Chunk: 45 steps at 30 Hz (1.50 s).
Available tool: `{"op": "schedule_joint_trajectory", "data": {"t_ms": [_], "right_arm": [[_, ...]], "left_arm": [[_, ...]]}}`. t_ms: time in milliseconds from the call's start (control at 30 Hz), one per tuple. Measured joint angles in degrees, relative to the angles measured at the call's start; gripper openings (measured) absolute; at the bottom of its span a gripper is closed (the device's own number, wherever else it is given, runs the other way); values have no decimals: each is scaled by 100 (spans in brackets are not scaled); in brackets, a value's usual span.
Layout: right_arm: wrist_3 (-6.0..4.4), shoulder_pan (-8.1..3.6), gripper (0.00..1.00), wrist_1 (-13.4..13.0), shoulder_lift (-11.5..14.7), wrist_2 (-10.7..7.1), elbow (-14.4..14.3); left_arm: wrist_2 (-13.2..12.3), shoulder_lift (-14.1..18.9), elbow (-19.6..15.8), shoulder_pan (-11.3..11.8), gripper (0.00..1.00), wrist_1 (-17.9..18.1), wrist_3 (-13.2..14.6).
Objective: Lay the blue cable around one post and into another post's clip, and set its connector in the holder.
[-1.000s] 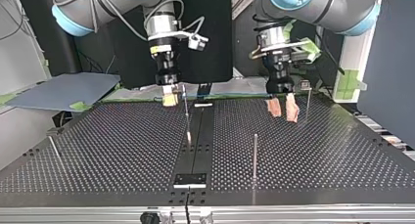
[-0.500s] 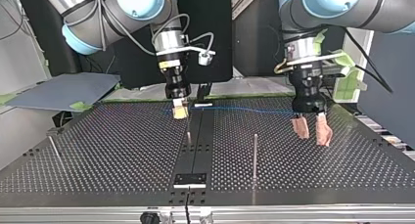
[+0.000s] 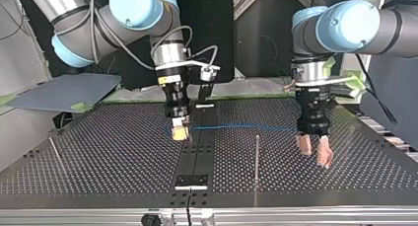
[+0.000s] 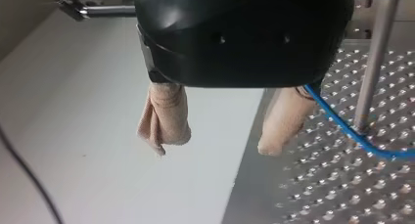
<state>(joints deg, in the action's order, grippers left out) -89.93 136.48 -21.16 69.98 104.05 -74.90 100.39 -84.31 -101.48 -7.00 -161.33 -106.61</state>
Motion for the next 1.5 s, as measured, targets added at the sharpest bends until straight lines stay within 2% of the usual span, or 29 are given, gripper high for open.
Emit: {"op": "schedule_joint_trajectory", "data": {"t_ms": [300, 467, 600, 767, 1000, 1200, 1500], "right_arm": [[1, -67, 0, -37, -37, 79, 519], [1, -94, 0, -179, -107, 194, 597], [-2, -118, 0, -289, -239, 252, 622], [-24, -133, 0, -374, -381, 270, 672], [-35, -189, 0, -304, -610, 273, 838], [-67, -253, 0, -267, -654, 347, 864], [-119, -387, 0, -187, -700, 438, 863]], "left_arm": [[-284, -330, 465, -7, 100, -148, -114], [-373, -521, 665, -2, 100, -178, -146], [-556, -704, 801, 34, 100, -173, -196], [-691, -779, 841, 101, 100, -89, -331], [-759, -792, 851, 169, 100, -9, -445], [-876, -1006, 864, 257, 100, -6, -452], [-911, -1307, 865, 274, 100, -19, -442]]}}
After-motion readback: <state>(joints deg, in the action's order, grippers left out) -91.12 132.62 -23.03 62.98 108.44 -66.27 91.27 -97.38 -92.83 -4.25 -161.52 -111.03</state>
